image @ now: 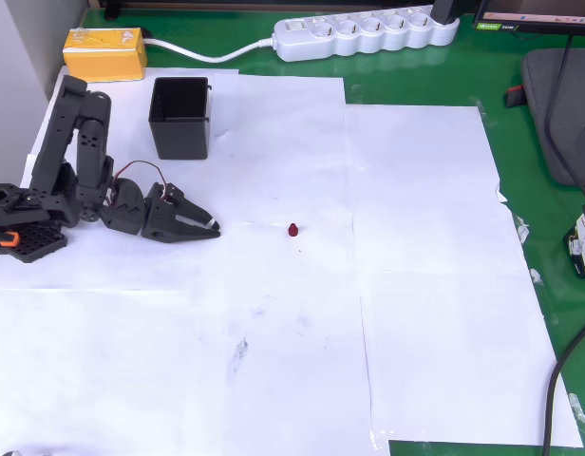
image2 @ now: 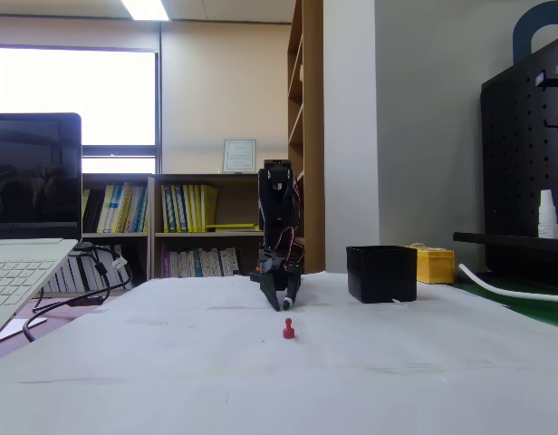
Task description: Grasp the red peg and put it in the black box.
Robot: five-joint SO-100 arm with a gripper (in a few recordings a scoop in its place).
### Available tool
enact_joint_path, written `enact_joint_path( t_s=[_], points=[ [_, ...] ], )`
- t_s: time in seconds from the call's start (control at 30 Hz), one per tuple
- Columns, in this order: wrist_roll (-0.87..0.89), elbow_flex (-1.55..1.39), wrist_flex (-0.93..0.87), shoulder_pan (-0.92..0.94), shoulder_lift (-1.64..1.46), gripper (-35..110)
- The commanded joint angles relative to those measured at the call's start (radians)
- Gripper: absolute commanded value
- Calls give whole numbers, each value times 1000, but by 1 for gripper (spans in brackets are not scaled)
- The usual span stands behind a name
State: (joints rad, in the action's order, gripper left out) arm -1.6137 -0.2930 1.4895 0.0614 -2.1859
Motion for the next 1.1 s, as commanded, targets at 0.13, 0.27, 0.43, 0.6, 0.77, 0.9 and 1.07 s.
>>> enact_joint_path(
  t_s=[0.13,0.27,0.43,0.6,0.77,0.9,1.07],
  points=[
    [63,-132,60,40,-95,3],
    [86,-178,57,46,-115,3],
    [95,-218,123,40,-173,1],
    [92,-239,218,28,-242,0],
    [100,-268,267,20,-285,0],
    [103,-276,273,17,-291,0],
    [100,-307,291,14,-314,1]
  ],
)
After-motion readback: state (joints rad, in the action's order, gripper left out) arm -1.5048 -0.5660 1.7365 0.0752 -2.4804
